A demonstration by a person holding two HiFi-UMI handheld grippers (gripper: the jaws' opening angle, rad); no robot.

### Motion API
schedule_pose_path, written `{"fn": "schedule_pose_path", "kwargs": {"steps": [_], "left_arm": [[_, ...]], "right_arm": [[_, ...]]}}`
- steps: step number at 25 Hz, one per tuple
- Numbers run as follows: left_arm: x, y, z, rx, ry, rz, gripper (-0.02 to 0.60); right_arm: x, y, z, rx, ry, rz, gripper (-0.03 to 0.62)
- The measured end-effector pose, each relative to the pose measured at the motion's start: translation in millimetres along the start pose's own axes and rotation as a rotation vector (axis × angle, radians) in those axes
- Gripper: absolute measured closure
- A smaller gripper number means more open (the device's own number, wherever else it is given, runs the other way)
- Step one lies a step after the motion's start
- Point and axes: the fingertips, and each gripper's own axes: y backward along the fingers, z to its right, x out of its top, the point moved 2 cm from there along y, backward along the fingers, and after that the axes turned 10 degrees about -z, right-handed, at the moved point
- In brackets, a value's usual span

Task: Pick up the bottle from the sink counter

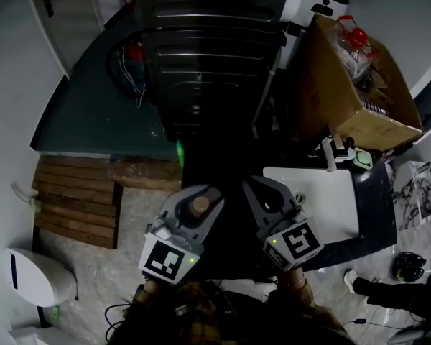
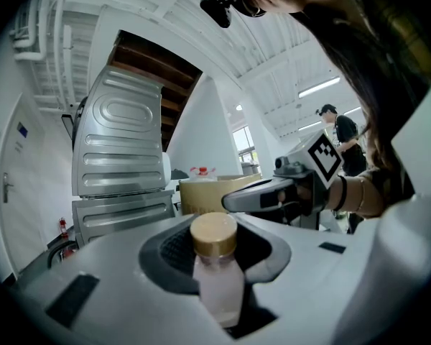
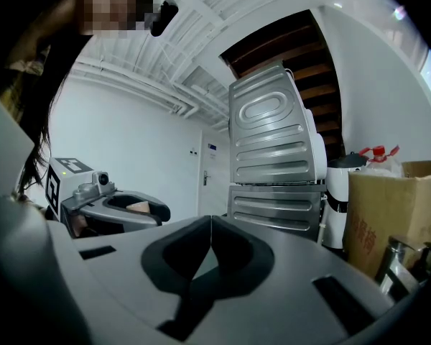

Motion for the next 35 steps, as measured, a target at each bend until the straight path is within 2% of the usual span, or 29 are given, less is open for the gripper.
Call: {"fn": "schedule_pose_path", "kwargs": {"steps": [24, 35], "left_arm": [[-5.3, -5.6, 4.8, -0.022, -0.022, -0.020, 0.463], [-9.7, -6.6, -1.2, -0.020, -0.008, -0.028, 0.463]], "right_arm": [[-3.8, -0.5, -2.8, 0.012, 0.014, -0.027, 0.577], [-1.2, -4.8, 0.0, 0.002, 0.020, -0.021, 0.577]]}}
